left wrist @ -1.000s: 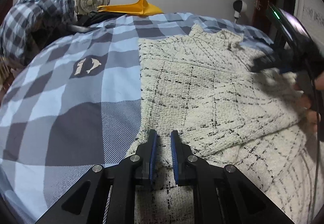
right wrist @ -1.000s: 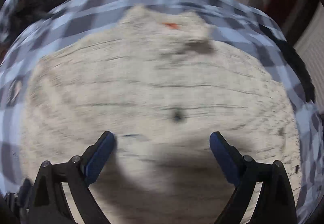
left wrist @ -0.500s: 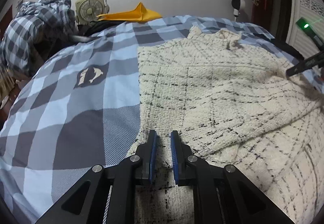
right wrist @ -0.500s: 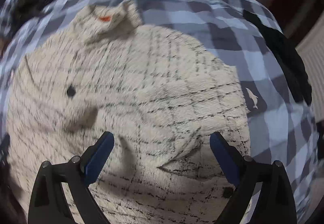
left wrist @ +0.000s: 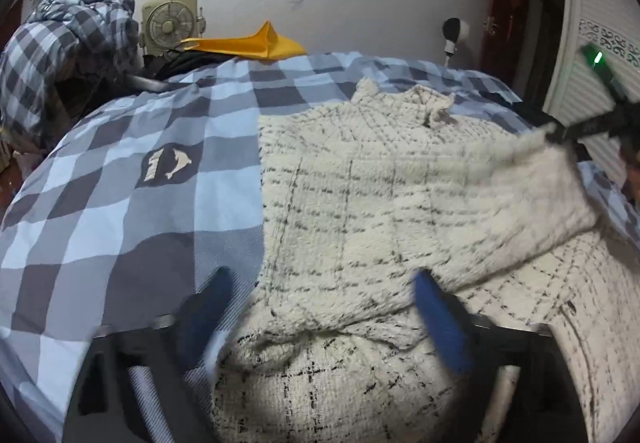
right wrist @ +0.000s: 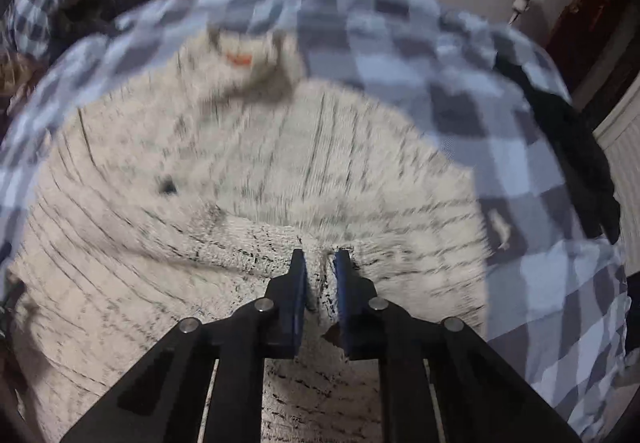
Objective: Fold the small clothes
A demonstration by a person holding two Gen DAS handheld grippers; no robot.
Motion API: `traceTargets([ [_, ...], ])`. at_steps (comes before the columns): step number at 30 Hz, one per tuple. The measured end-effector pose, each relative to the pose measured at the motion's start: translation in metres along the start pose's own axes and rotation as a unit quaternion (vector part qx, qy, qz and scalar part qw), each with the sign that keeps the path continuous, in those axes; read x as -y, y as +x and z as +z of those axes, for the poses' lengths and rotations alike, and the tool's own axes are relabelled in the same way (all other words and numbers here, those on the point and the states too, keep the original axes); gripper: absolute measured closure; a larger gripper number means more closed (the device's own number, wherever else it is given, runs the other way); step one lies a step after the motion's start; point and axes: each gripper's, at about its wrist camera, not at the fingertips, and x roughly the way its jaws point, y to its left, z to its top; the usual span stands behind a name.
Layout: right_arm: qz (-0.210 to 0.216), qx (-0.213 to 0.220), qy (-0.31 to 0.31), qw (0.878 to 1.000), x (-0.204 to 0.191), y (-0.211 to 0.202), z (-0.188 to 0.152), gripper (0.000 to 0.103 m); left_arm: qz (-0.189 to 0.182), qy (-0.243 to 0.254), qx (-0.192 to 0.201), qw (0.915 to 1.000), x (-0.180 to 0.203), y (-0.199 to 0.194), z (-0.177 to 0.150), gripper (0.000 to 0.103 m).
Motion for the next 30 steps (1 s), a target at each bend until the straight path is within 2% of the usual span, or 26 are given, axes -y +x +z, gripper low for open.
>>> traceTargets([
  [3, 0.018, 0.061, 0.011, 0.998, 0.000, -0.033, 0.015, 0.093, -0.016, -0.009, -0.051, 0.9985, -0.002, 0.020, -0.006, 0.000],
  [6, 0.032, 0.128, 0.018, 0.991, 0.008, -0.056, 0.021, 0.093, -0.034, -0.028, -0.057, 0.9974, -0.009, 0.023, -0.006, 0.000],
  [7, 0.034, 0.132, 0.026, 0.990, 0.013, -0.053, 0.024, 0.093, -0.041, -0.036, -0.061, 0.9966, -0.012, 0.024, -0.006, 0.000],
  [8, 0.031, 0.118, 0.029, 0.992, 0.014, -0.044, 0.023, 0.092, -0.046, -0.042, -0.062, 0.9961, -0.014, 0.025, -0.006, 0.000],
  [9, 0.009, 0.076, 0.027, 0.997, 0.016, -0.023, 0.020, 0.088, -0.047, -0.043, -0.062, 0.9961, -0.014, 0.025, -0.006, 0.000],
  [10, -0.016, 0.019, 0.025, 0.999, 0.022, 0.006, 0.018, 0.077, -0.045, -0.041, -0.062, 0.9962, -0.013, 0.024, -0.006, 0.000],
  [11, -0.035, -0.040, 0.029, 0.998, 0.028, 0.031, 0.011, 0.071, -0.043, -0.038, -0.062, 0.9964, -0.012, 0.024, -0.006, 0.000],
  [12, -0.042, -0.079, 0.045, 0.995, 0.036, 0.049, 0.004, 0.062, -0.042, -0.038, -0.062, 0.9965, -0.012, 0.024, -0.006, 0.000],
  [13, -0.030, -0.071, 0.075, 0.994, 0.047, 0.048, -0.002, 0.056, -0.042, -0.038, -0.062, 0.9965, -0.012, 0.024, -0.006, 0.000],
  [14, -0.019, -0.035, 0.115, 0.993, 0.058, 0.035, -0.006, 0.052, -0.043, -0.039, -0.062, 0.9964, -0.011, 0.024, -0.006, 0.000],
  [16, -0.046, 0.014, 0.163, 0.985, 0.070, 0.010, -0.012, 0.028, -0.044, -0.040, -0.063, 0.9963, -0.011, 0.025, -0.007, 0.000],
  [18, -0.070, 0.063, 0.175, 0.980, 0.070, -0.017, -0.014, 0.017, -0.041, -0.037, -0.063, 0.9965, -0.010, 0.025, -0.007, 0.000],
  [20, -0.054, 0.097, 0.166, 0.980, 0.063, -0.035, -0.013, 0.011, -0.040, -0.037, -0.063, 0.9965, -0.010, 0.025, -0.008, 0.000],
  [21, -0.056, 0.093, 0.157, 0.982, 0.058, -0.036, -0.011, 0.005, -0.041, -0.037, -0.063, 0.9965, -0.010, 0.025, -0.008, 0.000],
  [22, -0.063, 0.081, 0.151, 0.983, 0.056, -0.032, -0.010, 0.003, -0.041, -0.038, -0.063, 0.9964, -0.009, 0.025, -0.008, 0.000],
  [24, -0.079, 0.024, 0.144, 0.986, 0.054, -0.008, -0.011, 0.003, -0.040, -0.037, -0.063, 0.9965, -0.010, 0.025, -0.008, 0.000],
  [26, -0.071, -0.011, 0.141, 0.987, 0.057, 0.012, -0.023, 0.003, -0.040, -0.037, -0.063, 0.9965, -0.010, 0.025, -0.008, 0.000],
  [27, -0.072, -0.016, 0.139, 0.987, 0.057, 0.018, -0.030, 0.003, -0.040, -0.037, -0.062, 0.9966, -0.010, 0.025, -0.008, 0.000],
  [28, -0.071, -0.001, 0.138, 0.988, 0.059, 0.016, -0.038, 0.003, -0.040, -0.037, -0.062, 0.9966, -0.009, 0.025, -0.008, 0.000],
  [29, -0.080, 0.024, 0.136, 0.987, 0.061, 0.009, -0.048, 0.003, -0.040, -0.037, -0.062, 0.9966, -0.010, 0.025, -0.008, 0.000],
  [30, -0.106, 0.044, 0.135, 0.984, 0.066, 0.002, -0.058, 0.003, -0.040, -0.037, -0.062, 0.9965, -0.010, 0.025, -0.008, 0.000],
])
